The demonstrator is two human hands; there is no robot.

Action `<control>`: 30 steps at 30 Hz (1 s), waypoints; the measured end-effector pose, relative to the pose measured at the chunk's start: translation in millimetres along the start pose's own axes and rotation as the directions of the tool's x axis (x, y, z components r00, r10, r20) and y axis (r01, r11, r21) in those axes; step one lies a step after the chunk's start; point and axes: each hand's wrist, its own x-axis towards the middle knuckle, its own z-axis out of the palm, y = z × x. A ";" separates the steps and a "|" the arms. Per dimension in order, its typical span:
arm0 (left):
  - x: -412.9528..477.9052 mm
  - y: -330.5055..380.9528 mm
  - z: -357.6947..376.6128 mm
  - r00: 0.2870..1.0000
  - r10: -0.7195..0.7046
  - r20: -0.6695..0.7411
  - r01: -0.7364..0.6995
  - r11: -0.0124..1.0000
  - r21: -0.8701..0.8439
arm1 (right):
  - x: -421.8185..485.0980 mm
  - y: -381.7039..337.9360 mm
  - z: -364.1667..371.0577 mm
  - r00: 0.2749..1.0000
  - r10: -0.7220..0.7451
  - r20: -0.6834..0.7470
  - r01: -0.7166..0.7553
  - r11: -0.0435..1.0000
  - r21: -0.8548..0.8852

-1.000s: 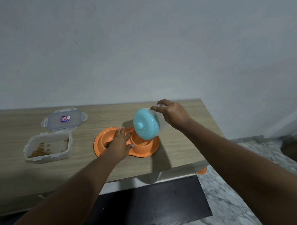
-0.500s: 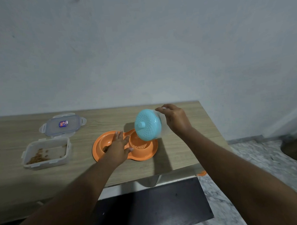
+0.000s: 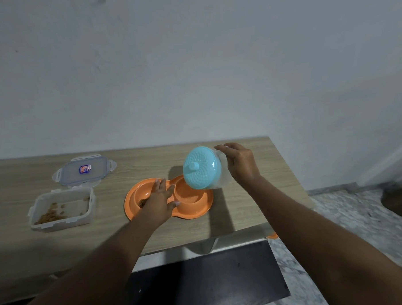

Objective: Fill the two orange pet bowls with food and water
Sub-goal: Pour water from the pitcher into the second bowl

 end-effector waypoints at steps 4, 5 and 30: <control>-1.0 -0.4 1.0 1.000 -0.001 0.004 0.001 1.000 0.011 | -4.2 7.3 1.8 0.999 0.050 -0.019 -0.050 0.999 0.012; -0.6 -0.3 1.0 1.000 -0.002 0.008 0.002 1.000 0.012 | -5.5 9.6 2.5 0.997 0.074 -0.026 -0.074 0.997 0.016; 96.4 172.9 13.2 0.999 -0.002 -0.033 -0.023 0.675 -0.737 | -10.7 88.5 -24.2 0.668 0.730 -0.145 -0.592 0.639 0.491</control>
